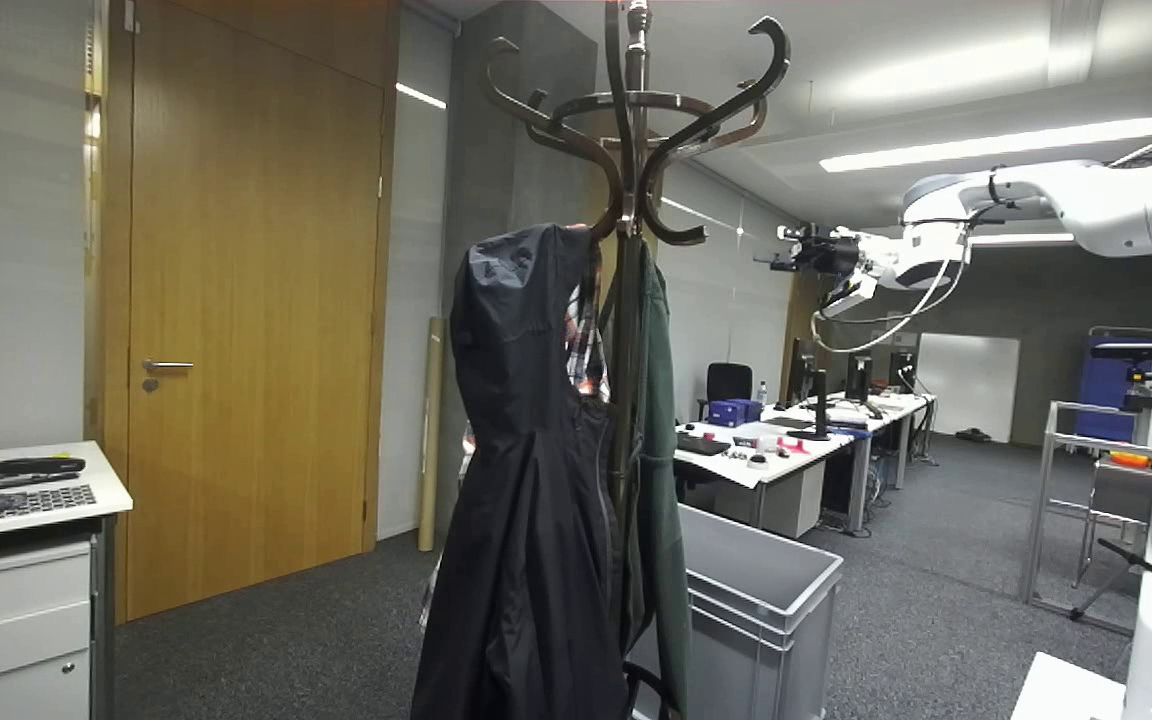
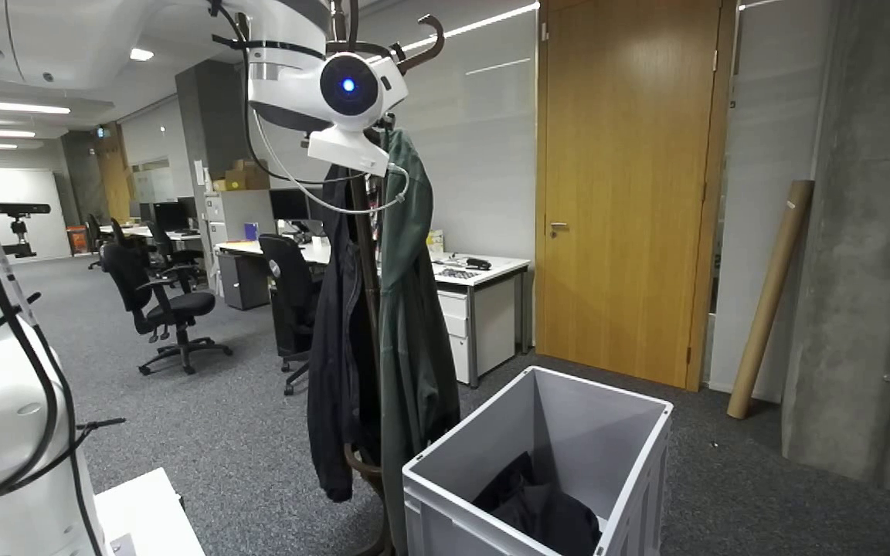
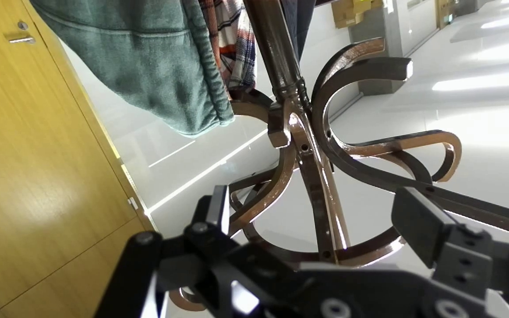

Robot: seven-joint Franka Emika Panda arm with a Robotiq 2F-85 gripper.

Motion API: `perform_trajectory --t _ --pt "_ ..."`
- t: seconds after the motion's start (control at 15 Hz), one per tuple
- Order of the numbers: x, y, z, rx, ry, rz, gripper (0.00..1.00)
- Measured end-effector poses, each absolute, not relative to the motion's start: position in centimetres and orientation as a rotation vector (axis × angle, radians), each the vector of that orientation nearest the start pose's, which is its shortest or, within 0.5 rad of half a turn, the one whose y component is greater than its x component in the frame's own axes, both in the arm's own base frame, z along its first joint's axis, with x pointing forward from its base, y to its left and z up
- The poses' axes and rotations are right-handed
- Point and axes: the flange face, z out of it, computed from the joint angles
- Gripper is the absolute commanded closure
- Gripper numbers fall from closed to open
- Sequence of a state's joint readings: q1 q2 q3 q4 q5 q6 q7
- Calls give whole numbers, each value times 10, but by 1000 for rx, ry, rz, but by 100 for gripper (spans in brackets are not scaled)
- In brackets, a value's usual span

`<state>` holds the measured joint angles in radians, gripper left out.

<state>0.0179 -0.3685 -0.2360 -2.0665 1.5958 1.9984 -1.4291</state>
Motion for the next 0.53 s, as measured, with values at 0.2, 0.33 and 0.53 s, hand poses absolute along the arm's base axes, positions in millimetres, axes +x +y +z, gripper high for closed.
perform_trajectory --t 0.2,0.33,0.53 --pt "479 -67 672 -1665 -529 -1464 0" --pt "481 -68 671 -1657 -512 -1469 0" --pt "483 -70 671 -1627 -490 -1495 0"
